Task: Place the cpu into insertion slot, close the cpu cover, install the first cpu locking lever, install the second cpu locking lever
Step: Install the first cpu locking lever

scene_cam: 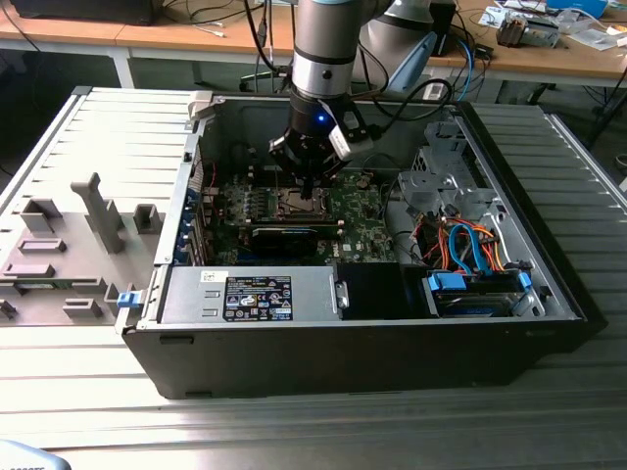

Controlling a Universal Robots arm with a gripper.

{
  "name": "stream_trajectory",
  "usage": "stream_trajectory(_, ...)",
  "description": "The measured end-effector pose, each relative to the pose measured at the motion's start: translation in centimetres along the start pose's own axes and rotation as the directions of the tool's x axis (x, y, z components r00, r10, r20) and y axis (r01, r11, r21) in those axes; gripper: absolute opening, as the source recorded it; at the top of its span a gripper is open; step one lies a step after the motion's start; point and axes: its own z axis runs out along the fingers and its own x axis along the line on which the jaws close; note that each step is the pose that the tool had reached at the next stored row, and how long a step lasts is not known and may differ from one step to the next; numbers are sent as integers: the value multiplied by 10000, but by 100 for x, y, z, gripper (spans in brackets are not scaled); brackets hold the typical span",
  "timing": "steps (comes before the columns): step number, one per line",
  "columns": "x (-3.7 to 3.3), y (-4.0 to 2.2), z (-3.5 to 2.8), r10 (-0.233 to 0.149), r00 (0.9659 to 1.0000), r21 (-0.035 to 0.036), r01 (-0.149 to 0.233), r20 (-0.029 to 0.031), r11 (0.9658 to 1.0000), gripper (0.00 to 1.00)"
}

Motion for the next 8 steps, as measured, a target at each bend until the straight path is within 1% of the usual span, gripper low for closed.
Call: stream_trajectory(8, 0, 0, 0, -169, 9999, 9, 169, 13, 9999, 11)
